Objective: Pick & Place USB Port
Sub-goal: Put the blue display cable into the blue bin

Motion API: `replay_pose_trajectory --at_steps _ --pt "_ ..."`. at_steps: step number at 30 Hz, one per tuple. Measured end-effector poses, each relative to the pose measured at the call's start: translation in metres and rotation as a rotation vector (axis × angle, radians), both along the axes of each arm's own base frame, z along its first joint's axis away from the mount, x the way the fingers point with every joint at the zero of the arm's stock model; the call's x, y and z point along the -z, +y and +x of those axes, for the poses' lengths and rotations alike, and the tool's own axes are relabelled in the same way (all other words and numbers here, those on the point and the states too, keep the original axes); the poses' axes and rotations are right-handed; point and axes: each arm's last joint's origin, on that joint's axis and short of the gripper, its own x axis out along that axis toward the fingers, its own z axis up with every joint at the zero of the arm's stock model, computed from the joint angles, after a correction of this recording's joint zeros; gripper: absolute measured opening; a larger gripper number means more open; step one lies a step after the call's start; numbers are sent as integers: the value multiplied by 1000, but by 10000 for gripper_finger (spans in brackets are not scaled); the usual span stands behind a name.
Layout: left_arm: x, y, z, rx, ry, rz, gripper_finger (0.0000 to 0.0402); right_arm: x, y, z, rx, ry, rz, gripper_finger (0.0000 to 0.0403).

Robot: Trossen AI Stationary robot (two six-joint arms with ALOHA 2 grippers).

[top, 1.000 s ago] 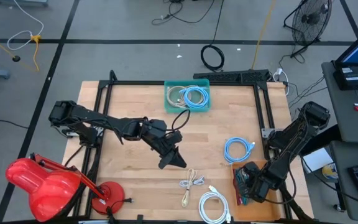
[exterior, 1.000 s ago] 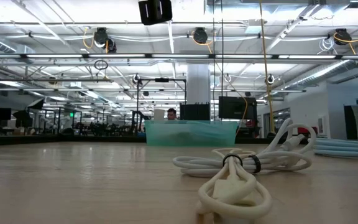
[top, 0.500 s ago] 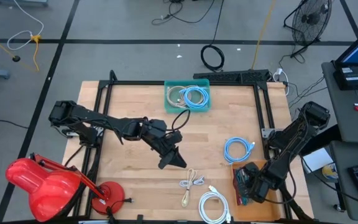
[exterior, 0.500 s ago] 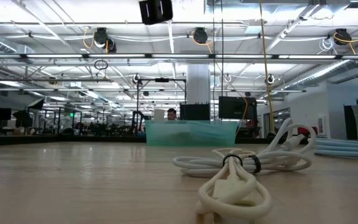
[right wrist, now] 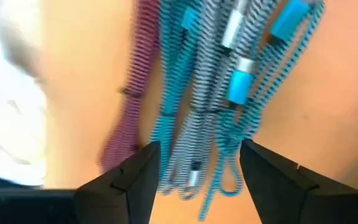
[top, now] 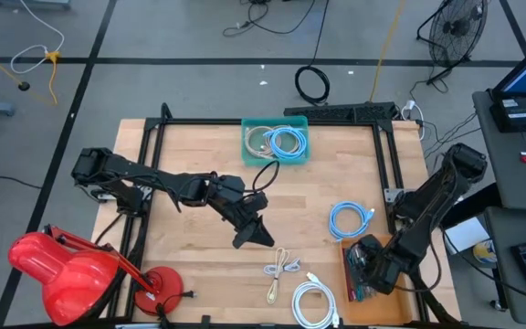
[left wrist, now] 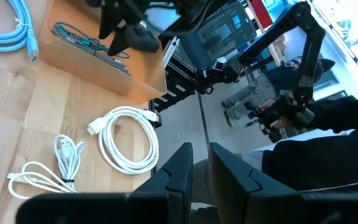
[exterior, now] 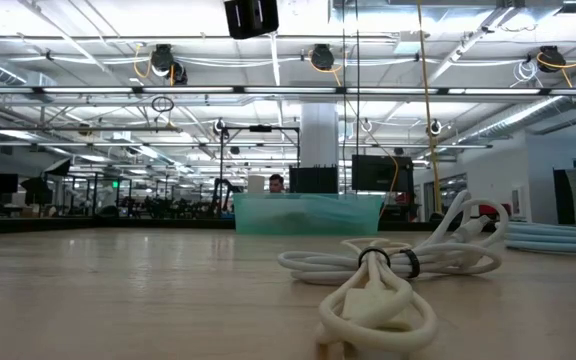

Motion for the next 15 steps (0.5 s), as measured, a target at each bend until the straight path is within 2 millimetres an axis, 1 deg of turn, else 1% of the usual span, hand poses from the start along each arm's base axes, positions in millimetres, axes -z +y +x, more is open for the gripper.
replay_pose_trajectory --at_steps 4,9,15 --pt "0 0 0 0 0 0 51 -19 -8 -1 6 -157 22 207" --pt "0 0 0 0 0 1 51 -51 -22 -3 41 -465 22 201" --pt "0 0 0 -1 2 -2 51 -83 -46 -9 126 -820 -114 201"
